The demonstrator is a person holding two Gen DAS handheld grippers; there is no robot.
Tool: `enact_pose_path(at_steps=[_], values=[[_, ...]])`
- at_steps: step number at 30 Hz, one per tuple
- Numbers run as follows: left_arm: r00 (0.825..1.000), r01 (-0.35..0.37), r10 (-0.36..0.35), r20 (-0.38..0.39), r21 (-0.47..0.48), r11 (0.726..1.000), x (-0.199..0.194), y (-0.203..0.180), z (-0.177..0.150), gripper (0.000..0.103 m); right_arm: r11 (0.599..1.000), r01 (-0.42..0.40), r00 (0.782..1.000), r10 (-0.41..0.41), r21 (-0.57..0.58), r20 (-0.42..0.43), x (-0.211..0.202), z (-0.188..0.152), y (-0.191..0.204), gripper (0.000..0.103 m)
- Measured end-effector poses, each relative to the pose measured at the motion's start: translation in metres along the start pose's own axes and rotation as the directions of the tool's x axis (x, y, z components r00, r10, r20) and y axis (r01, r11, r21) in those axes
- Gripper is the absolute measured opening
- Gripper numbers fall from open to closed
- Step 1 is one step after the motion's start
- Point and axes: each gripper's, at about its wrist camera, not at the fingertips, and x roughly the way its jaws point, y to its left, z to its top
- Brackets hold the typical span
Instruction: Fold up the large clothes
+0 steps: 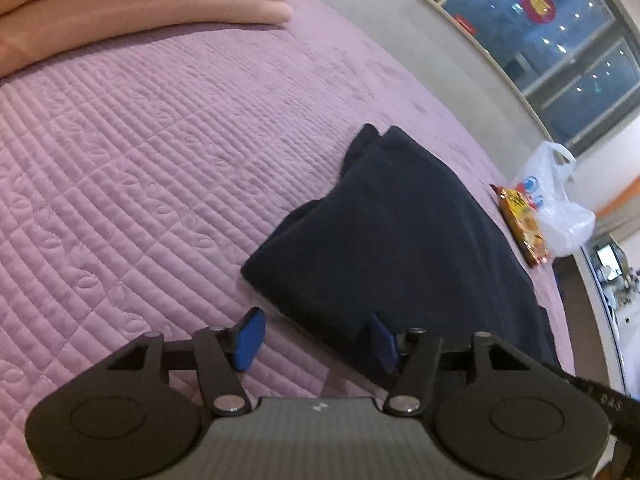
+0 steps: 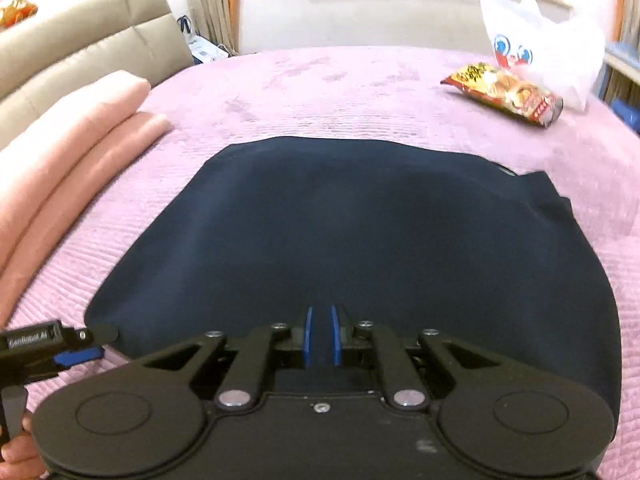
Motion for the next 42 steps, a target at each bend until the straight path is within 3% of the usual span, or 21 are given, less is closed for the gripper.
enact_pose_path(at_steps=[5,10,16,20,24,25,26,27,28,31,33,36,39,42], values=[[0.997,0.074,-0.072,0.036,-0.054,0.996,0.011,0.003,-0.001,0.076,0.998,0.036,0.998,-0.033,0.049,-0.054,0.026,-0.015,0.002,0.01],[0.987,0.15,-0.139,0.075,-0.155,0.976,0.02,0.014,0.0,0.077,0.986,0.003,0.998,0.006,0.165,-0.056,0.032,-0.024,-0.016,0.009],[0.981,0.183,-0.162,0.111,-0.213,0.96,0.028,0.015,0.001,0.08,0.995,0.017,0.999,-0.014,0.103,-0.032,0.032,-0.031,-0.008,0.009],[0.973,0.223,-0.203,0.106,-0.228,0.948,0.048,0.006,0.017,0.079,0.986,0.005,0.999,0.002,0.166,-0.039,0.032,-0.029,-0.015,0.009],[0.968,0.251,-0.239,0.078,-0.253,0.934,0.07,-0.004,0.027,0.061,0.983,0.021,0.999,-0.015,0.185,-0.032,0.021,-0.021,-0.011,0.01],[0.971,0.238,-0.228,0.07,-0.248,0.939,0.073,-0.006,0.026,0.046,0.984,0.032,0.999,-0.029,0.175,-0.018,0.016,-0.019,-0.008,0.01],[0.978,0.208,-0.198,0.064,-0.228,0.951,0.075,-0.01,0.025,0.034,0.986,0.048,0.999,-0.047,0.158,-0.007,0.012,-0.019,-0.005,0.01],[0.984,0.178,-0.169,0.062,-0.196,0.964,0.075,-0.016,0.025,0.013,0.989,0.067,0.998,-0.067,0.131,-0.008,0.012,-0.02,-0.001,0.01],[0.986,0.161,-0.151,0.074,-0.159,0.974,0.073,-0.023,0.025,0.009,0.991,0.078,0.997,-0.075,0.11,-0.034,0.017,-0.023,0.001,0.01],[0.981,0.144,-0.145,0.132,0.016,0.989,0.055,-0.057,0.028,0.007,0.987,0.041,0.999,-0.036,0.153,-0.038,0.029,-0.034,-0.008,0.01],[0.978,0.125,-0.148,0.149,0.155,0.98,0.046,-0.087,0.03,0.007,0.966,-0.018,1.0,0.024,0.258,-0.019,0.032,-0.037,-0.025,0.01],[0.971,0.131,-0.184,0.155,0.3,0.945,0.037,-0.127,0.028,0.007,0.922,-0.07,0.997,0.081,0.381,-0.013,0.032,-0.04,-0.045,0.006],[0.957,0.184,-0.251,0.148,0.36,0.915,0.032,-0.154,0.026,0.007,0.932,-0.057,0.998,0.062,0.358,-0.002,0.032,-0.042,-0.041,0.006],[0.935,0.26,-0.335,0.115,0.419,0.87,0.032,-0.186,0.018,0.008,0.916,-0.071,0.997,0.075,0.394,0.005,0.032,-0.043,-0.046,0.006]])
